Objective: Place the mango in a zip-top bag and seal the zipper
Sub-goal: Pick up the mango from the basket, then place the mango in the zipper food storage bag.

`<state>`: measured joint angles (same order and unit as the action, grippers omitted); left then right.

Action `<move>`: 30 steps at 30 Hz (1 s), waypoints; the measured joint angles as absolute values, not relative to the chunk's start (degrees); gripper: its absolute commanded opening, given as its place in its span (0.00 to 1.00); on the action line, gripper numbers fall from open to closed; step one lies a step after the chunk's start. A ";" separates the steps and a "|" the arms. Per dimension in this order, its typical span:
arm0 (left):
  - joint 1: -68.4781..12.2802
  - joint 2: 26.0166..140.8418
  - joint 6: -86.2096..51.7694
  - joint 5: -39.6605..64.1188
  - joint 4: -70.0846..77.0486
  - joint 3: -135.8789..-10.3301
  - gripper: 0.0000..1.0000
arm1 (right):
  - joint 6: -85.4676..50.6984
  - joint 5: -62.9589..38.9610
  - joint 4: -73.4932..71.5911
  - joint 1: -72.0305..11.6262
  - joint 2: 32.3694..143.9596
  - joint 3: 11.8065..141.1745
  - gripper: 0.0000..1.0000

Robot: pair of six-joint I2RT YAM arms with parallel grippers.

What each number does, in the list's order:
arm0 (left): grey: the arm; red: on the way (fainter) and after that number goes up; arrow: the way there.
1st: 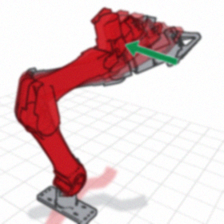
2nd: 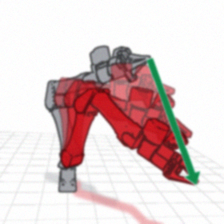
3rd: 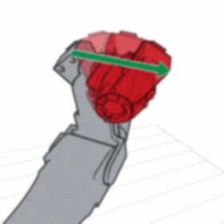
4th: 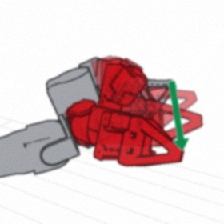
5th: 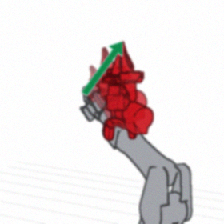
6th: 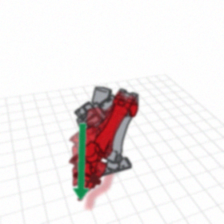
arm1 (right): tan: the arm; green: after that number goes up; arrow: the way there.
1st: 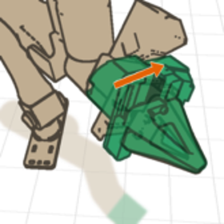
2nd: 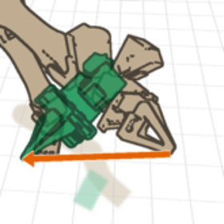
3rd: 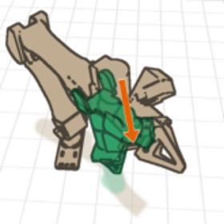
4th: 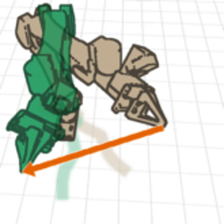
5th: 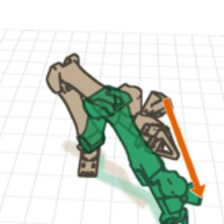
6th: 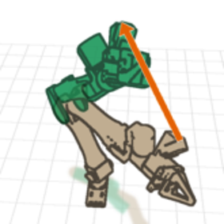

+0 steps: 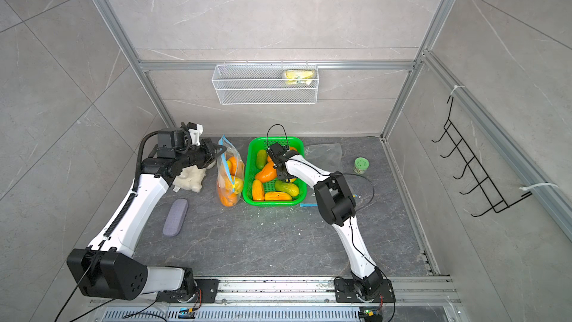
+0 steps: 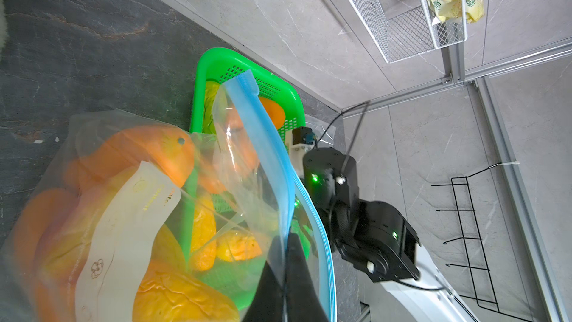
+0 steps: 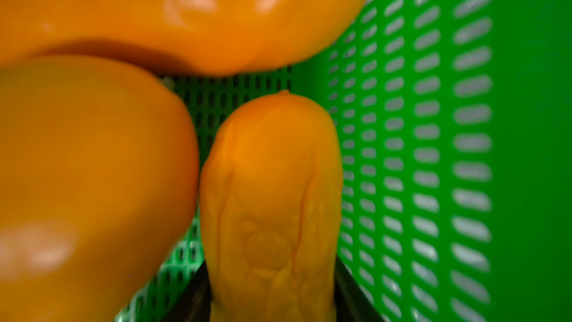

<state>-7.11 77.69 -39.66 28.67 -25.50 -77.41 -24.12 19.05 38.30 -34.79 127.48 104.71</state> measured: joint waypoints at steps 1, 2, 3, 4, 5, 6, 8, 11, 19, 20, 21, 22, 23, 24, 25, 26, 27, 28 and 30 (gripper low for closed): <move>-7.09 77.69 -39.68 28.67 -25.50 -77.41 0.00 | -23.77 16.91 34.92 -34.79 123.37 100.25 0.33; -7.09 77.69 -39.68 28.67 -25.50 -77.41 0.00 | -23.51 13.91 29.87 -34.81 117.82 94.43 0.33; -7.09 77.69 -39.68 28.67 -25.50 -77.41 0.00 | -23.31 11.07 25.36 -34.94 112.64 89.76 0.33; -7.09 77.69 -39.70 28.69 -25.47 -77.38 0.00 | -23.31 8.36 20.69 -35.16 107.59 85.82 0.34; -7.09 77.69 -39.70 28.69 -25.43 -77.32 0.00 | -23.20 5.63 15.46 -35.57 102.61 82.56 0.34; -7.09 77.69 -39.72 28.69 -25.43 -77.30 0.00 | -22.96 3.90 11.57 -36.18 99.20 80.93 0.34; -7.09 77.69 -39.77 28.71 -25.34 -77.21 0.00 | -22.17 0.54 2.83 -38.68 93.73 79.85 0.35; -7.09 77.69 -39.94 28.75 -25.28 -77.21 0.00 | -20.97 -3.57 -9.23 -43.97 90.94 79.88 0.35; -7.09 77.69 -40.14 28.86 -25.23 -77.21 0.00 | -20.93 -8.82 -23.51 -50.33 98.61 81.34 0.34; -7.09 77.69 -40.14 28.88 -25.23 -77.21 0.00 | -20.93 -8.64 -23.88 -50.28 99.77 81.34 0.34; -7.09 77.69 -40.14 28.91 -25.23 -77.21 0.00 | -20.93 -8.43 -23.90 -50.22 100.68 81.34 0.34; -7.09 77.69 -40.16 28.91 -25.23 -77.21 0.00 | -20.95 -8.08 -23.97 -50.17 101.36 81.32 0.34; -7.09 77.69 -40.18 28.93 -25.23 -77.21 0.00 | -20.93 -7.55 -24.21 -50.17 102.10 81.32 0.34; -7.09 77.69 -40.29 28.95 -25.23 -77.21 0.00 | -20.91 -7.11 -24.36 -50.15 102.69 81.32 0.34; -7.09 77.69 -40.34 28.99 -25.23 -77.21 0.00 | -20.80 -6.72 -24.53 -50.13 103.07 81.30 0.35; -7.09 77.69 -40.34 29.06 -25.23 -77.21 0.00 | -20.73 -6.33 -24.75 -50.13 103.44 81.30 0.36; -7.07 77.69 -40.34 29.08 -25.23 -77.21 0.00 | -20.53 -5.82 -24.97 -50.13 103.66 81.28 0.37; -7.07 77.69 -40.34 29.08 -25.23 -77.21 0.00 | -20.25 -5.23 -25.06 -50.13 103.79 81.28 0.39; -6.94 77.69 -40.34 29.08 -25.23 -77.21 0.00 | -19.57 -4.03 -24.93 -50.13 103.85 81.28 0.44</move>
<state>-6.94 77.69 -40.34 29.08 -25.23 -77.21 -19.57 -4.03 -24.93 -50.13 103.85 81.28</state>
